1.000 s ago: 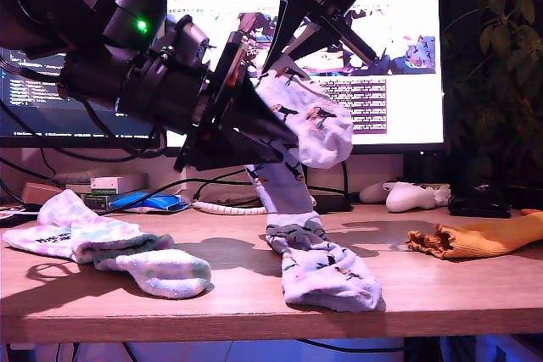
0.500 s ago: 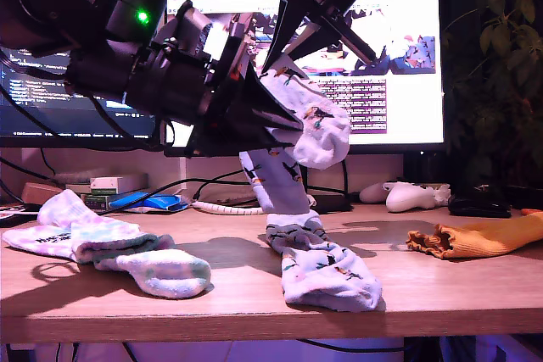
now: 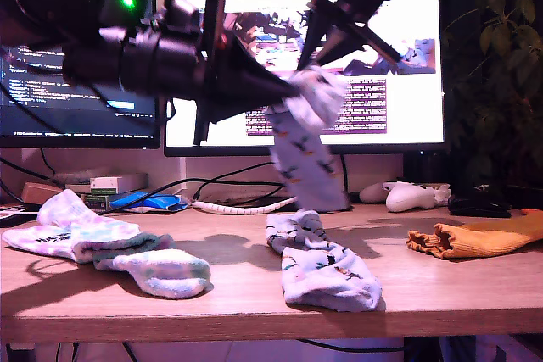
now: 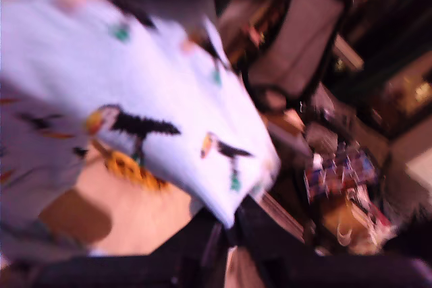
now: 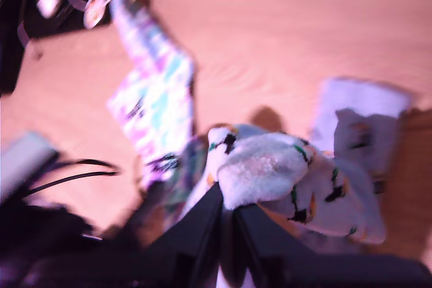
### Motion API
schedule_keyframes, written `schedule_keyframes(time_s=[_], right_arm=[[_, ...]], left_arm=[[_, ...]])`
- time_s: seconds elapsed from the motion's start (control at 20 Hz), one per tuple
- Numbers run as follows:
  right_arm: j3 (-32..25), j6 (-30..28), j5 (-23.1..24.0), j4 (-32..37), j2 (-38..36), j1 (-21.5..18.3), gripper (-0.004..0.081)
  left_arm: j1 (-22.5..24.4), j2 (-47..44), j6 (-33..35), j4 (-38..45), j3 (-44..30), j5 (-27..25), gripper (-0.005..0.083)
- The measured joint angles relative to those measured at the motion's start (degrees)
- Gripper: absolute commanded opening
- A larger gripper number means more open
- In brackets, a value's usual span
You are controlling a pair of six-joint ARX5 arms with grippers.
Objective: Pair up the socks based on colour and pattern, by placing them on top of one another
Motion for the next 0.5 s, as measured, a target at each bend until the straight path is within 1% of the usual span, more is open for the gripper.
schedule_keyframes(time_s=[0.15, 0.25, 0.4, 0.5], right_arm=[[0.00, -0.94, 2.29, 3.02, 0.00, -0.46, -0.0012], [0.00, -1.03, 2.56, 6.60, 0.00, -0.57, -0.0012], [0.00, -1.16, 4.44, 13.18, 0.00, -0.87, -0.0012], [0.02, -2.27, 5.46, 14.97, 0.00, -0.87, -0.0012]], left_arm=[[0.15, 0.00, -0.44, -0.11, 4.11, -2.10, -0.0024], [0.24, -0.02, -0.44, -2.10, 6.43, -3.45, -0.0024], [1.27, -0.02, -0.31, -5.49, 8.41, -5.22, -0.0024], [1.97, -0.02, -0.28, -7.74, 8.83, -5.75, -0.0024]])
